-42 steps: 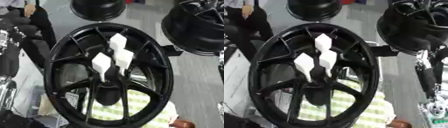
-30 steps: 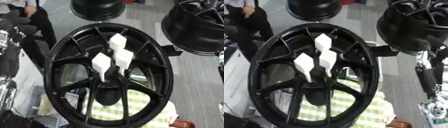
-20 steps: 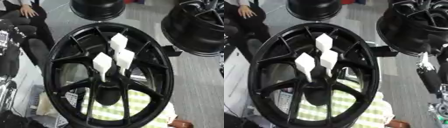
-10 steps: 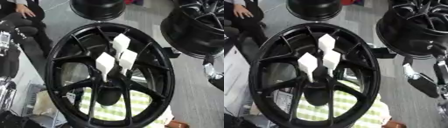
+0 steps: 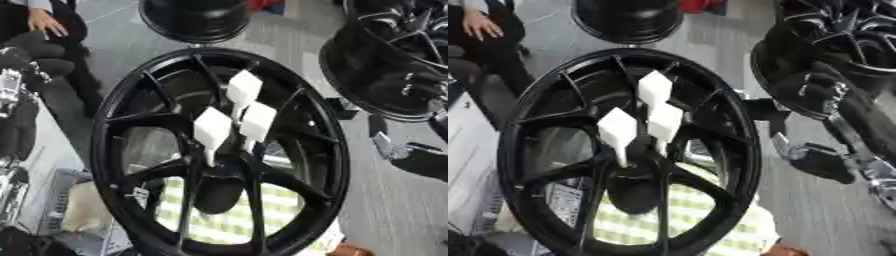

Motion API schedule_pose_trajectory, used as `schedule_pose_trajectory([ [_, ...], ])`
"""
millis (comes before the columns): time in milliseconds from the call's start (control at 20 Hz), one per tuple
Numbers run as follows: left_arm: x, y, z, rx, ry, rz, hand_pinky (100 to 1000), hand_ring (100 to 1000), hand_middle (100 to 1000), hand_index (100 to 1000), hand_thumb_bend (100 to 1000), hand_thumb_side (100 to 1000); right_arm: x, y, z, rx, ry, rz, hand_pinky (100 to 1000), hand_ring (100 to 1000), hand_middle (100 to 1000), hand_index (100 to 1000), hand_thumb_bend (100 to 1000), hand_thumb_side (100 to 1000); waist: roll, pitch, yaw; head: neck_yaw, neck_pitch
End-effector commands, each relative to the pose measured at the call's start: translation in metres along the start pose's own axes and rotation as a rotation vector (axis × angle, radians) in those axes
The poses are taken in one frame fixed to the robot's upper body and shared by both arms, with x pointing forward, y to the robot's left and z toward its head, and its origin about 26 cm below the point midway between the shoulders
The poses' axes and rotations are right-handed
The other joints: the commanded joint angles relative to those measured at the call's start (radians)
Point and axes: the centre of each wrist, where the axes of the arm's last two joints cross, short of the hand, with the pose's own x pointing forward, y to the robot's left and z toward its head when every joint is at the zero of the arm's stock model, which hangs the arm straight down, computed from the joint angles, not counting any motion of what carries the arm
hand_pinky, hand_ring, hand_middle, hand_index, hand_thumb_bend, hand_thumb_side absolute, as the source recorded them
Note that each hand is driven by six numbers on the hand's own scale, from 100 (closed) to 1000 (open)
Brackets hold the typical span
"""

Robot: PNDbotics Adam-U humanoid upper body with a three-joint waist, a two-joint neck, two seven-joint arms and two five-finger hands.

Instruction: Pull the pin out of the wheel hub.

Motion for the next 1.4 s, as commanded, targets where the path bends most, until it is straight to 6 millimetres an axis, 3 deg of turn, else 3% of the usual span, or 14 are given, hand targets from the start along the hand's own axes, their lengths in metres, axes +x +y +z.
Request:
schedule_pose_trajectory([
  [50, 0.009, 0.001, -0.005, -0.025, -0.032, -0.019, 775, 657, 660, 832, 100, 702, -0.002, -0.015, 0.0, 0.106, -0.051, 0.145, 1000, 852, 744, 786, 100, 518, 0.006, -0.007, 0.001, -0.003, -0.016],
  [300, 0.01, -0.001, -0.007, -0.039, -0.041, -0.013, 775, 658, 661, 832, 100, 703, -0.011, -0.041, -0.002, 0.208, -0.11, 0.317, 1000, 856, 749, 786, 137, 520, 0.007, 0.005, 0.011, -0.014, -0.031],
  [650, 0.011, -0.004, -0.01, -0.058, -0.051, -0.003, 776, 659, 661, 831, 100, 706, -0.025, -0.089, -0.001, 0.325, -0.143, 0.422, 999, 861, 748, 786, 157, 490, 0.011, 0.022, 0.029, -0.043, -0.049],
  [950, 0.012, -0.004, -0.012, -0.069, -0.056, -0.005, 776, 659, 662, 831, 100, 707, -0.022, -0.113, -0.012, 0.34, -0.147, 0.394, 987, 859, 744, 787, 100, 500, 0.009, 0.034, 0.031, -0.046, -0.059],
  [1400, 0.013, -0.005, -0.013, -0.084, -0.057, -0.01, 776, 660, 662, 831, 100, 708, -0.003, -0.136, -0.04, 0.347, -0.181, 0.312, 986, 863, 747, 788, 111, 523, -0.001, 0.04, 0.038, -0.061, -0.069],
])
